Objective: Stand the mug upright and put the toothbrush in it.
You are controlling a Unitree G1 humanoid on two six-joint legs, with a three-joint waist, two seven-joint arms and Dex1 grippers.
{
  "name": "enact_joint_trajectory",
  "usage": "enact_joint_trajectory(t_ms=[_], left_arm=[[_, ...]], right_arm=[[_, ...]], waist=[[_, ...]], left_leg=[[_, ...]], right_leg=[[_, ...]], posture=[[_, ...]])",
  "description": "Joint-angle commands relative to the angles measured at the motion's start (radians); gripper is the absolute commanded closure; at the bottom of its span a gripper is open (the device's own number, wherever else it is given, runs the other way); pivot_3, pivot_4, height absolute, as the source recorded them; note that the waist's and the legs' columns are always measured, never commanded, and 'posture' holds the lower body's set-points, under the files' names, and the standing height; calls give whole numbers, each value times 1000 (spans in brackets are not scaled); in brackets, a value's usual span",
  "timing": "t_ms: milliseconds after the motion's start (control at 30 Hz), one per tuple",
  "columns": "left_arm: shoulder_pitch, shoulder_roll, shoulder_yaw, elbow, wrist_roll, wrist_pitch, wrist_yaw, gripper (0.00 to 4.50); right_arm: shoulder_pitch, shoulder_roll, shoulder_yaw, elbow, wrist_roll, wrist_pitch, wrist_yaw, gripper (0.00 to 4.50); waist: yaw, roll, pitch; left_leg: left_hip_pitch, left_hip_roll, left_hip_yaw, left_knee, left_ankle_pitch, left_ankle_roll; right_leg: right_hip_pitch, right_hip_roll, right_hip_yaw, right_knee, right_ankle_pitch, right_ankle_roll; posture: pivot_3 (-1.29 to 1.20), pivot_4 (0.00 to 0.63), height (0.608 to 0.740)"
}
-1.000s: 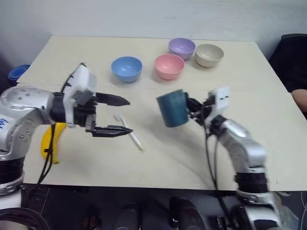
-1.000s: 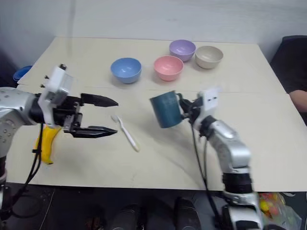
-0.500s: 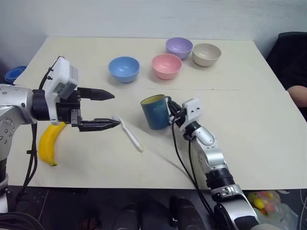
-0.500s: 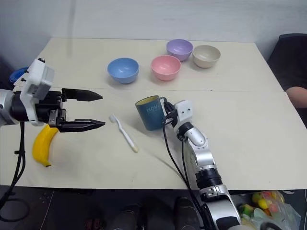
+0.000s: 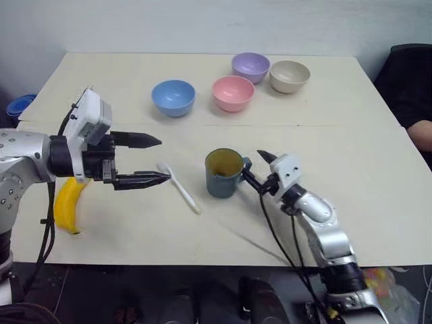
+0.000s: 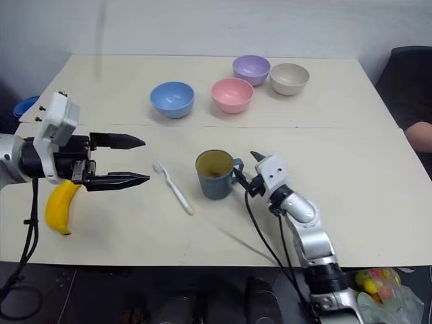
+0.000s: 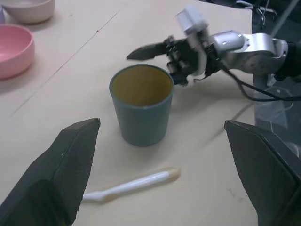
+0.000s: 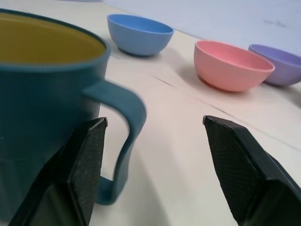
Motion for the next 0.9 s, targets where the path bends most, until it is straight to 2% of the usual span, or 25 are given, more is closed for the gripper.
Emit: enact_joint_trajectory(t_ms=[33, 133, 167, 233, 333, 433, 500, 533, 667, 733, 800, 900], left_arm=[[77, -9, 110, -75, -66, 61, 68, 0], [146, -58, 192, -111, -128, 143, 188, 0], [172, -101, 238, -125, -167, 198, 269, 0], [230, -201, 310, -177, -237, 305, 456, 0], [222, -315, 332, -206, -333, 446, 700, 0], [154, -412, 308, -149, -210, 635, 927, 0], [86, -500, 288, -116, -165, 683, 1065, 0], [58, -535, 282, -108, -168, 686, 1108, 0], [-127, -808, 337, -8, -245, 686, 1310, 0], [-164, -896, 341, 60, -273, 686, 1443, 0], [-181, -948, 332, 105, -317, 686, 1574, 0], [-197, -978, 336, 163, -419, 686, 1764, 0]], right_arm=[[68, -88, -45, -200, 75, 125, 63, 1316], [126, -200, -109, -331, 157, 231, 132, 1316], [147, -258, -158, -381, 243, 295, 183, 1316], [188, -391, -293, -474, 468, 439, 303, 945], [173, -521, -435, -527, 718, 601, 331, 37], [144, -664, -549, -546, 948, 713, 412, 11], [116, -725, -585, -531, 1049, 753, 432, 11], [103, -742, -590, -522, 1075, 762, 430, 11], [12, -767, -549, -470, 1108, 772, 388, 11], [-13, -754, -506, -478, 1083, 763, 371, 11], [-22, -742, -471, -499, 1069, 757, 359, 11], [-40, -728, -445, -509, 1073, 754, 326, 11]], waist=[[1, 0, 0], [4, 0, 0], [6, 0, 0], [14, 2, 1], [28, -1, 1], [42, -4, 1], [52, -5, 1], [55, -6, 0], [71, -17, -1], [74, -19, -1], [73, -19, -1], [72, -20, -1]], left_leg=[[0, 0, 0, -1, 0, 0], [0, -1, 0, -1, 0, 0], [0, -2, 0, -1, 0, 1], [1, -3, 0, -1, 1, 2], [3, -4, -3, -1, 1, 3], [6, -3, -4, -1, 1, 3], [9, -6, -3, -3, 1, 4], [10, -6, -2, -4, 1, 4], [9, -8, -2, -5, 2, 4], [9, -8, -1, -5, 2, 4], [9, -8, -1, -7, 1, 4], [9, -7, 0, -9, 1, 3]], right_leg=[[0, 0, 0, 0, 0, 0], [0, -2, 1, -1, 0, 0], [0, -3, 1, -1, 0, 0], [1, -5, 1, 0, 0, 1], [5, -8, 5, -2, 1, 1], [8, -8, 5, -2, 1, 1], [9, -9, 7, -5, 1, 1], [11, -8, 7, -5, 1, 1], [10, -9, 6, -5, 2, 3], [10, -9, 6, -6, 2, 3], [10, -8, 6, -8, 2, 4], [7, -7, 1, -8, 2, 4]], posture=[[0, 150, 740], [0, 150, 740], [0, 150, 740], [0, 150, 740], [0, 150, 740], [0, 150, 740], [0, 150, 740], [0, 150, 740], [0, 150, 740], [0, 150, 740], [0, 150, 740], [0, 150, 740]])
